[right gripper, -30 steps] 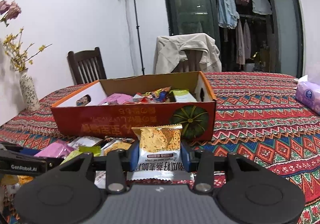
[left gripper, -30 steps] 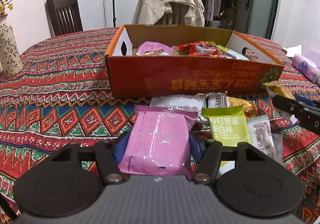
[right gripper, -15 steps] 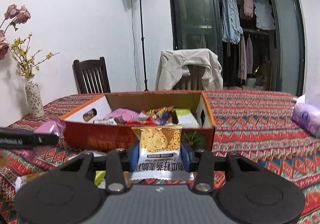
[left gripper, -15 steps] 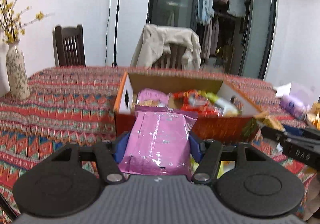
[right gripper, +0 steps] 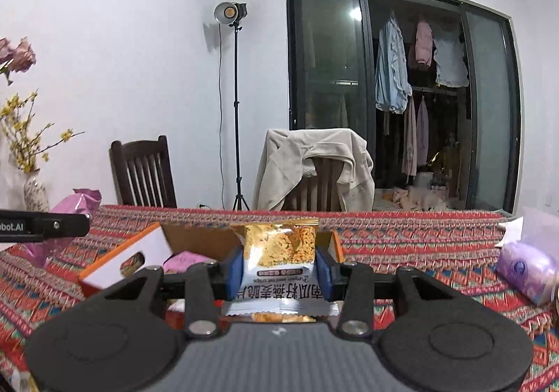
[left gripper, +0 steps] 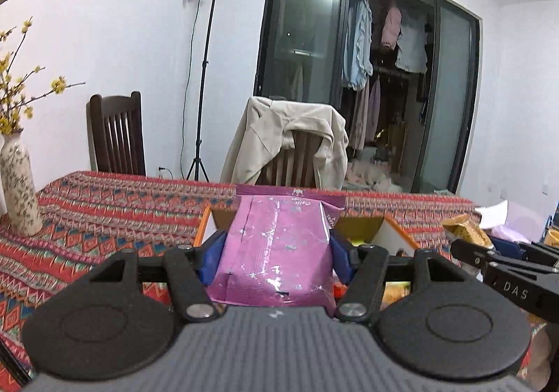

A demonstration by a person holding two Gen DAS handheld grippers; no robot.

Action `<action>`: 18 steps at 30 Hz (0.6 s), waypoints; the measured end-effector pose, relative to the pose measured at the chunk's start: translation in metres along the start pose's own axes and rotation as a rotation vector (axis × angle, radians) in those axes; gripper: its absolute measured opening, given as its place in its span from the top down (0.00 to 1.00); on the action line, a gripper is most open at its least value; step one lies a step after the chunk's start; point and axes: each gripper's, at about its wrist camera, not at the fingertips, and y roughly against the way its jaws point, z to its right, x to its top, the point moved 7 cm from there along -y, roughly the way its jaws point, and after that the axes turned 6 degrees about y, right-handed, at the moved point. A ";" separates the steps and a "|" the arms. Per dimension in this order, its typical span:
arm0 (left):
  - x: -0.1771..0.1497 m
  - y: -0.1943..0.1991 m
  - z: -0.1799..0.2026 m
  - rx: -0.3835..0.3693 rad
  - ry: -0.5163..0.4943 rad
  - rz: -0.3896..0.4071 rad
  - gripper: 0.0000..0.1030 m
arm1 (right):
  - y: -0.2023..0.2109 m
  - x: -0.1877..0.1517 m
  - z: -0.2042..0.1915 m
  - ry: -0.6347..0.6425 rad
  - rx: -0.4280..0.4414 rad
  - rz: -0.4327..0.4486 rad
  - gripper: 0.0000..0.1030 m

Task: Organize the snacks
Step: 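Carry both packets over the orange box and open both tools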

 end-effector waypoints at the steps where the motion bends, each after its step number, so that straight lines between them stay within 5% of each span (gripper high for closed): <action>1: 0.003 -0.004 0.001 0.001 0.004 0.002 0.39 | -0.004 0.003 0.001 -0.003 -0.001 -0.001 0.60; 18: 0.005 -0.088 -0.005 0.072 0.094 0.029 0.39 | -0.088 -0.004 0.012 -0.086 -0.027 -0.068 0.60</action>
